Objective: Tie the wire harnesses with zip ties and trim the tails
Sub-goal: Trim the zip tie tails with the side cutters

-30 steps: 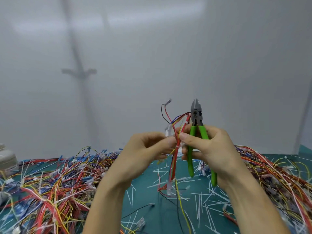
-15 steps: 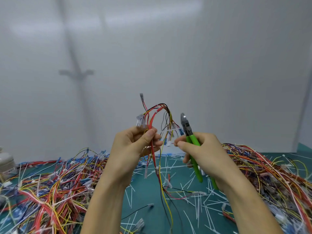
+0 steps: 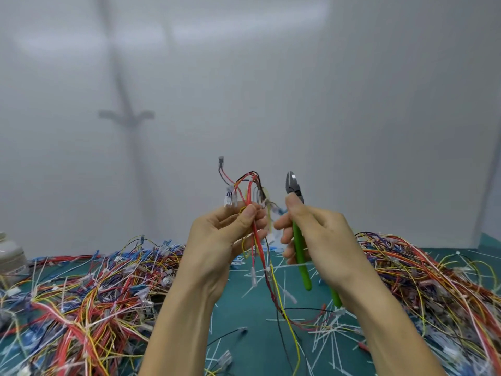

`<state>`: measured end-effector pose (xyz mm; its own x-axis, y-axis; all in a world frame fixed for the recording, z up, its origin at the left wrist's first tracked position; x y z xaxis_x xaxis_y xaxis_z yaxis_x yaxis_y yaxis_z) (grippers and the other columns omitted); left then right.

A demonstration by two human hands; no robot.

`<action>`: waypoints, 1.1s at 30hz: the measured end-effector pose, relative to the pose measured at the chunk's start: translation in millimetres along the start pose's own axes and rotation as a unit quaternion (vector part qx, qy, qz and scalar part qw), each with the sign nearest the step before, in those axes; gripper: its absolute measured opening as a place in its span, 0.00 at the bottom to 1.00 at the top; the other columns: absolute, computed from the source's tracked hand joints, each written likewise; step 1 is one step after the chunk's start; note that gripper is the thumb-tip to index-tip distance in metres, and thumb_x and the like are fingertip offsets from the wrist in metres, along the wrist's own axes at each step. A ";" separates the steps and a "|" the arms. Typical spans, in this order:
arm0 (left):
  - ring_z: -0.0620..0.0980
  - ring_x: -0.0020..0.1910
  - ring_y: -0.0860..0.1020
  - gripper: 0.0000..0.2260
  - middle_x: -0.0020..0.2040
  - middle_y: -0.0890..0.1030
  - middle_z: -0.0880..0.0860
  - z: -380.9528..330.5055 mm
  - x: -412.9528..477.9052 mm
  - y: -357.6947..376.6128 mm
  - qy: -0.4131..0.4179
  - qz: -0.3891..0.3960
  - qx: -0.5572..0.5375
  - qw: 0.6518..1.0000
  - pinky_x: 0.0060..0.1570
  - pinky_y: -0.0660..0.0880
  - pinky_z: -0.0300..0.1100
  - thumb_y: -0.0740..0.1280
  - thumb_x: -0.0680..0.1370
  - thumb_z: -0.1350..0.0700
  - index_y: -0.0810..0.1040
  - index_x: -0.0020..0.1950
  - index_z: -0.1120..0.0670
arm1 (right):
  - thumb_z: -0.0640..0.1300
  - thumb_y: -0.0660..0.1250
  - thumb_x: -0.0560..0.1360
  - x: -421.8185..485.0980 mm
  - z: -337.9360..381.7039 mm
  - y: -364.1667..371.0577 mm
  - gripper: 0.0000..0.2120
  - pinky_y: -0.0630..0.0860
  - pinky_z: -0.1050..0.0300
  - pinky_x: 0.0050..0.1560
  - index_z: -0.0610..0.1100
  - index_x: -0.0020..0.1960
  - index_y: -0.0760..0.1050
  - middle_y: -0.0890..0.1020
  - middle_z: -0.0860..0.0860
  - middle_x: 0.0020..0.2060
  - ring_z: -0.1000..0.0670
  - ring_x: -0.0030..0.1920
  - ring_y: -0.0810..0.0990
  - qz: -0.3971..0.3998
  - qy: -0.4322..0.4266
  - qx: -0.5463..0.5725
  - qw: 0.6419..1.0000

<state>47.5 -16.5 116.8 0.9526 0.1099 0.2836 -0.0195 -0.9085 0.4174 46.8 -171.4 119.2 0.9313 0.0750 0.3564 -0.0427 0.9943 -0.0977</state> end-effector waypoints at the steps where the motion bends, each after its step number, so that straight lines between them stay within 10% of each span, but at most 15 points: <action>1: 0.49 0.38 0.84 0.06 0.40 0.85 0.58 0.8 0.4 -0.2 -0.004 -0.010 -0.007 1.000 0.36 0.80 0.37 0.72 0.66 0.59 0.85 0.40 0.59 | 0.70 0.57 0.68 -0.8 0.9 -0.8 0.30 0.80 0.51 0.37 0.44 0.39 0.81 0.80 0.51 0.29 0.51 0.30 0.80 0.003 0.001 -0.007 1.000; 12: 0.52 0.45 0.86 0.14 0.46 0.86 0.58 -2.6 3.1 -8.7 0.017 -0.043 0.005 0.999 0.41 0.82 0.40 0.71 0.69 0.57 0.81 0.52 0.62 | 0.68 0.55 0.77 -6.4 -7.0 8.3 0.30 0.80 0.46 0.42 0.44 0.38 0.81 0.80 0.51 0.28 0.53 0.28 0.80 0.138 0.046 -0.182 0.972; 33: 0.55 0.53 0.84 0.09 0.54 0.85 0.58 -2.6 1.9 -0.1 0.070 0.092 0.047 0.992 0.46 0.81 0.39 0.65 0.76 0.55 0.74 0.54 0.56 | 0.69 0.52 0.76 -6.8 -2.2 13.8 0.30 0.80 0.40 0.46 0.47 0.34 0.79 0.78 0.42 0.30 0.41 0.35 0.80 0.079 0.007 -0.227 0.971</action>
<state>48.5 -15.2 119.5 0.8844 -0.0117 0.4667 -0.1533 -0.9515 0.2667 40.7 -158.4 113.4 0.9309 0.2198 0.2918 -0.0247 0.8348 -0.5500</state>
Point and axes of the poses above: each hand's wrist, its own x-axis towards the middle knuckle, its own y-axis out of the palm, z = x × y, the point moved 3 cm from there along x, towards the middle knuckle
